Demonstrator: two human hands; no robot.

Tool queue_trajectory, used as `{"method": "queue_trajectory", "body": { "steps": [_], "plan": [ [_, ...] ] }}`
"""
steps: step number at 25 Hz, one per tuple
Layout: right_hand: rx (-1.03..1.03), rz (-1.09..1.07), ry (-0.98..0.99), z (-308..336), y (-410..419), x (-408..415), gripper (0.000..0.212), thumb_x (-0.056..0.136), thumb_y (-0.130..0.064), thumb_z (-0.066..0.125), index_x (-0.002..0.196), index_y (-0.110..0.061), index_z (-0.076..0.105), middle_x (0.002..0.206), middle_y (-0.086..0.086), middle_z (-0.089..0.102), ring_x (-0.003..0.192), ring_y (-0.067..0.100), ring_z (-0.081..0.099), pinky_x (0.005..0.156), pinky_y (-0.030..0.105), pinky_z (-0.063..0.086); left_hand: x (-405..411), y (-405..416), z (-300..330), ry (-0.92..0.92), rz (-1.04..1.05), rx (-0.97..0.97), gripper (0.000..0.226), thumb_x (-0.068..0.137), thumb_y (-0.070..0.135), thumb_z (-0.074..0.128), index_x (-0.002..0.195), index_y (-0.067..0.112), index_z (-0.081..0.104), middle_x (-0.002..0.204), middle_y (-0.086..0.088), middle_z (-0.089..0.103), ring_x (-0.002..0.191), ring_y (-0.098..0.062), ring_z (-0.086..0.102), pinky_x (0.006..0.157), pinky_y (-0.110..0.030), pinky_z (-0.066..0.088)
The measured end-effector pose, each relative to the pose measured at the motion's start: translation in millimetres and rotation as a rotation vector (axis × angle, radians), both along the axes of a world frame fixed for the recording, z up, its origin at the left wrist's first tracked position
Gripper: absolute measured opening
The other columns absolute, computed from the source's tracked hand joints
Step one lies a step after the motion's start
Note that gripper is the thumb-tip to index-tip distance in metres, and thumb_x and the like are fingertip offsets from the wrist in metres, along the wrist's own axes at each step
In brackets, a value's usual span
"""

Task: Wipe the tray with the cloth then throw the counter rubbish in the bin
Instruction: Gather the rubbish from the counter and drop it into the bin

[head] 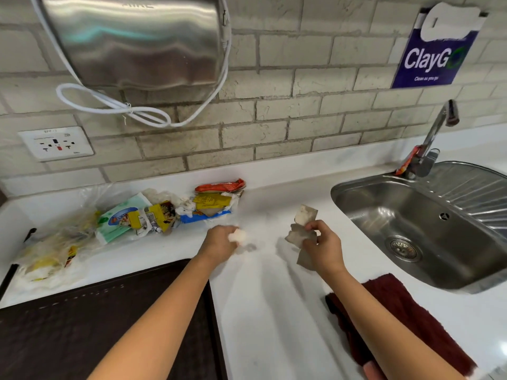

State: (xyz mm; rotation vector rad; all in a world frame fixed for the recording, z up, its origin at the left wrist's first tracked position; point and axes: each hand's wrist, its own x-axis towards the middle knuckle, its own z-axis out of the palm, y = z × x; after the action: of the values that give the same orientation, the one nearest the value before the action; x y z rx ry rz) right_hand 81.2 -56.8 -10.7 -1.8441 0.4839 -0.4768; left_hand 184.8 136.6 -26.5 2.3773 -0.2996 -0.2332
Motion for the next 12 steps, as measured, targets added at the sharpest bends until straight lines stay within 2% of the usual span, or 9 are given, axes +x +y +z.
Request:
{"method": "queue_trajectory", "body": {
  "steps": [3, 6, 8, 12],
  "plan": [
    [0.031, -0.027, -0.066, 6, -13, -19, 0.036, 0.078, 0.009, 0.047, 0.076, -0.027, 0.051, 0.072, 0.002, 0.054, 0.056, 0.012, 0.046, 0.049, 0.016, 0.037, -33, -19, 29, 0.127, 0.105, -0.472, 0.043, 0.086, 0.01, 0.063, 0.128, 0.015, 0.055, 0.117, -0.004, 0.061, 0.104, -0.02, 0.059, 0.078, -0.024, 0.046],
    [0.058, -0.027, -0.139, 7, -26, -48, 0.039, 0.078, 0.011, 0.046, 0.077, -0.028, 0.051, 0.075, -0.006, 0.056, 0.061, 0.016, 0.048, 0.05, 0.012, 0.038, -74, -36, 46, 0.332, 0.094, -0.84, 0.038, 0.088, 0.004, 0.06, 0.124, 0.013, 0.056, 0.098, 0.002, 0.065, 0.086, -0.012, 0.061, 0.075, -0.023, 0.048],
    [0.051, -0.037, -0.17, 6, -34, -71, 0.041, 0.077, 0.012, 0.045, 0.078, -0.029, 0.051, 0.077, -0.008, 0.057, 0.062, 0.016, 0.051, 0.049, 0.009, 0.038, -102, -48, 47, 0.433, 0.073, -0.97, 0.034, 0.089, -0.001, 0.055, 0.121, 0.012, 0.054, 0.099, 0.0, 0.065, 0.088, -0.013, 0.062, 0.079, -0.023, 0.048],
    [0.046, -0.054, -0.153, -2, -55, -115, 0.04, 0.077, 0.009, 0.046, 0.078, -0.031, 0.052, 0.078, -0.001, 0.063, 0.065, 0.015, 0.057, 0.058, 0.011, 0.043, -160, -76, 34, 0.549, 0.063, -1.001, 0.04, 0.089, -0.001, 0.055, 0.127, 0.01, 0.048, 0.117, -0.009, 0.061, 0.103, -0.022, 0.061, 0.088, -0.029, 0.048]
  ]
}}
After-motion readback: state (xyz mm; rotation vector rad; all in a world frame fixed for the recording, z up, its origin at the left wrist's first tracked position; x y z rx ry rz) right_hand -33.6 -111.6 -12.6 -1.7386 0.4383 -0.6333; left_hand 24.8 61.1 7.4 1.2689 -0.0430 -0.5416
